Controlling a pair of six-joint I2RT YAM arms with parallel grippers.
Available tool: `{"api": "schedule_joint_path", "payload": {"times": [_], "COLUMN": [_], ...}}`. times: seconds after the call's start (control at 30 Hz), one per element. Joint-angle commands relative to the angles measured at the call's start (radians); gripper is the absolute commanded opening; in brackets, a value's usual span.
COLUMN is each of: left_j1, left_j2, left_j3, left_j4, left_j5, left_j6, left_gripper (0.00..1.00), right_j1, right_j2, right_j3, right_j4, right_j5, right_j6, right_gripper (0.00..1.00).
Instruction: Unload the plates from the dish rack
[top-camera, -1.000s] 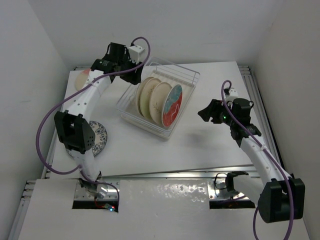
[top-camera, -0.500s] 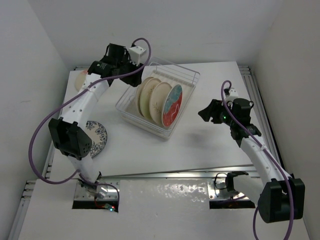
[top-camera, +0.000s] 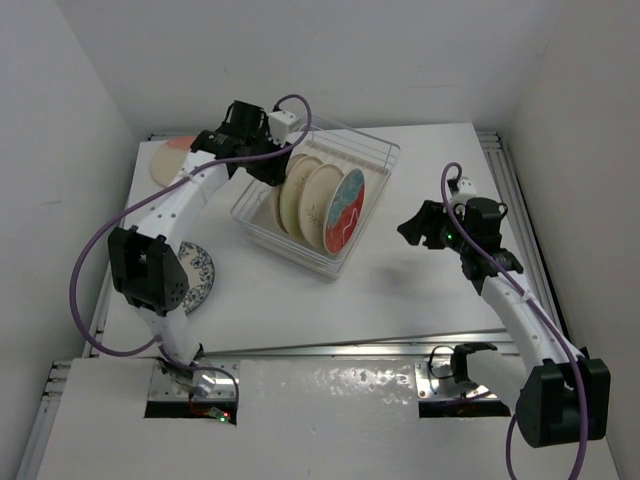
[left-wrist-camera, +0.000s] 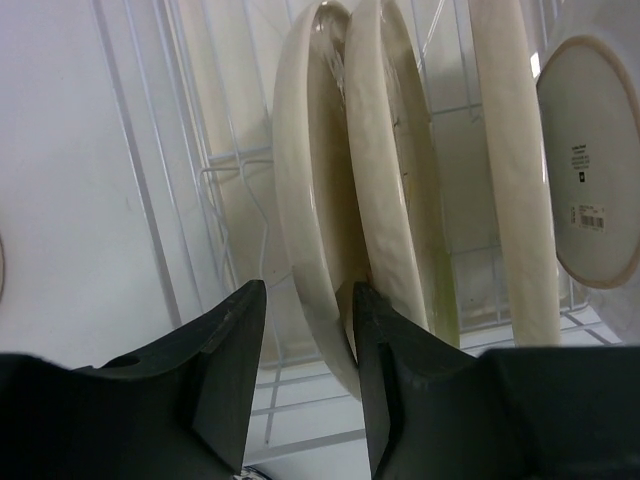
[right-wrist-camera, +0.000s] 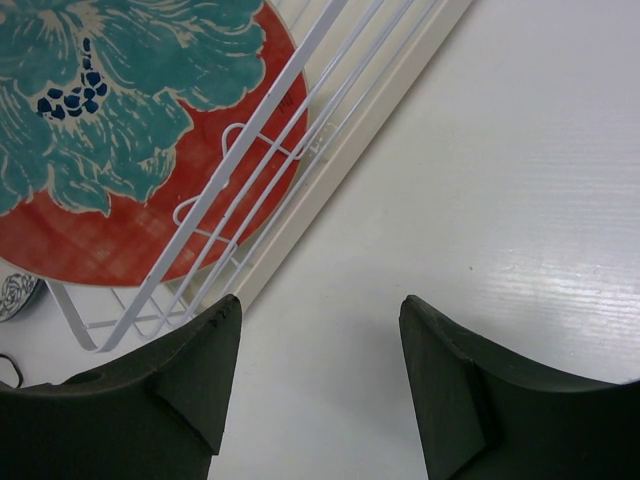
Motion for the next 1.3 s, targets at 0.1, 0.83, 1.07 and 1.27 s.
{"api": "schedule_joint_path", "payload": {"times": [0.1,0.83,1.07,1.27], "left_j1": [-0.031,-0.031,-0.028,0.061], "left_j2": [0.023,0.04,0.024,0.053], "left_j3": [-0.037,0.439,0.443,0.555], "left_j4": [0.057,0.143,0.192,0.309], "left_j5": [-0.011,-0.103,-0.162,-0.283], "left_j6": [-0.02,-0.059,-0.045,-0.025], "left_gripper": [0.36,0.0,0.0,0.0], "right_j1": [0.004,0.006,0.006,0.006], "right_j2": [-0.01,-0.009,-0.021,-0.015], "right_j3": [0.008,0.031,0.024,0.028], "right_j4": [0.013,0.0,0.003,0.009], "right_j5": [0.002,0.005,0.01,-0.002], "right_j6": [-0.023,-0.073,-0.076,-0.063], "right_gripper": [0.64,0.64,0.65,0.65]}}
